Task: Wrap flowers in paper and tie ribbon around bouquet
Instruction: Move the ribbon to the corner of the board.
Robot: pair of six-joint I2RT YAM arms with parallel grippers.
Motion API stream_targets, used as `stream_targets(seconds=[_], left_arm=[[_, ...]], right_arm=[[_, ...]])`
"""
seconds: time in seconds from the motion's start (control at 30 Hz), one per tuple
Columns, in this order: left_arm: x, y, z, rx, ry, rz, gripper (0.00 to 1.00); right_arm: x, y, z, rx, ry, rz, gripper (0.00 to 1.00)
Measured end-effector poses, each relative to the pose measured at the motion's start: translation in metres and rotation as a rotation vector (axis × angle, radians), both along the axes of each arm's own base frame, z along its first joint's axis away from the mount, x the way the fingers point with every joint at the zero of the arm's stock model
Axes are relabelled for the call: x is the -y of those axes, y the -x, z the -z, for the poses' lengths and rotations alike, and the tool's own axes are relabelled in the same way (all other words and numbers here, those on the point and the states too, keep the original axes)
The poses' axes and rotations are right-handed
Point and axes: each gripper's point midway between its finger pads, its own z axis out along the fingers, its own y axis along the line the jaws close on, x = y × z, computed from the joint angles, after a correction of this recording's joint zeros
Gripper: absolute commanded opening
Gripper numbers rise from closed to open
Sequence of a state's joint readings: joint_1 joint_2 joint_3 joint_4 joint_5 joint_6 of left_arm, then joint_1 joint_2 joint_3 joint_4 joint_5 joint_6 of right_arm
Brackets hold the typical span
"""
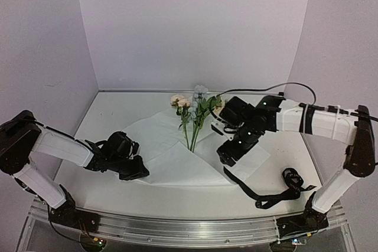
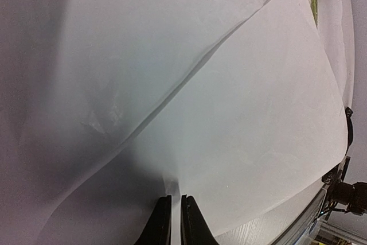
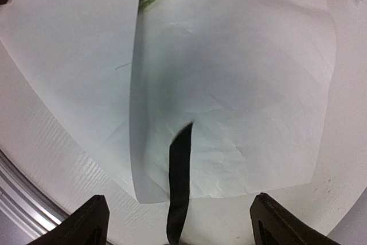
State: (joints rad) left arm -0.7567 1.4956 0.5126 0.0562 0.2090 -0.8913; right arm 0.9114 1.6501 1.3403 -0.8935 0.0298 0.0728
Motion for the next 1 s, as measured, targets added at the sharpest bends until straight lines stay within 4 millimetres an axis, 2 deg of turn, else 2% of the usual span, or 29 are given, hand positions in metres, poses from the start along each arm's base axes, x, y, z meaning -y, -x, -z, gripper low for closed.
stream_targets(seconds=[0.03, 0.1, 0.2, 0.27, 0.33, 0.5, 0.67, 0.83, 1.0], left_arm=[[0.0, 0.0, 0.0, 0.001, 0.0, -0.001, 0.08], [0.0, 0.0, 0.0, 0.003, 0.002, -0.001, 0.08], [0.0, 0.0, 0.0, 0.004, 0.002, -0.001, 0.08], [0.0, -0.001, 0.0, 0.004, 0.002, -0.001, 0.08], [0.0, -0.001, 0.0, 0.004, 0.002, -0.001, 0.08], [0.0, -0.001, 0.0, 0.004, 0.002, -0.001, 0.08], [0.0, 0.0, 0.0, 0.004, 0.001, -0.001, 0.08], [0.0, -0.001, 0.0, 0.004, 0.001, -0.001, 0.08], [0.001, -0.001, 0.001, 0.006, 0.004, -0.001, 0.08]], right_arm=[[0.012, 0.006, 0.002, 0.001, 0.005, 0.02, 0.82], [0.032, 0.019, 0.02, 0.001, 0.011, 0.059, 0.8], [0.069, 0.044, 0.065, -0.048, 0.09, 0.104, 0.77], [0.085, 0.055, 0.087, -0.07, 0.131, 0.122, 0.76], [0.094, 0.061, 0.1, -0.07, 0.151, 0.131, 0.75], [0.084, 0.057, 0.104, -0.025, 0.105, 0.139, 0.66], [0.079, 0.054, 0.107, -0.008, 0.065, 0.176, 0.44], [0.091, 0.061, 0.119, -0.019, 0.079, 0.222, 0.18], [0.106, 0.067, 0.118, -0.005, 0.086, 0.268, 0.05]])
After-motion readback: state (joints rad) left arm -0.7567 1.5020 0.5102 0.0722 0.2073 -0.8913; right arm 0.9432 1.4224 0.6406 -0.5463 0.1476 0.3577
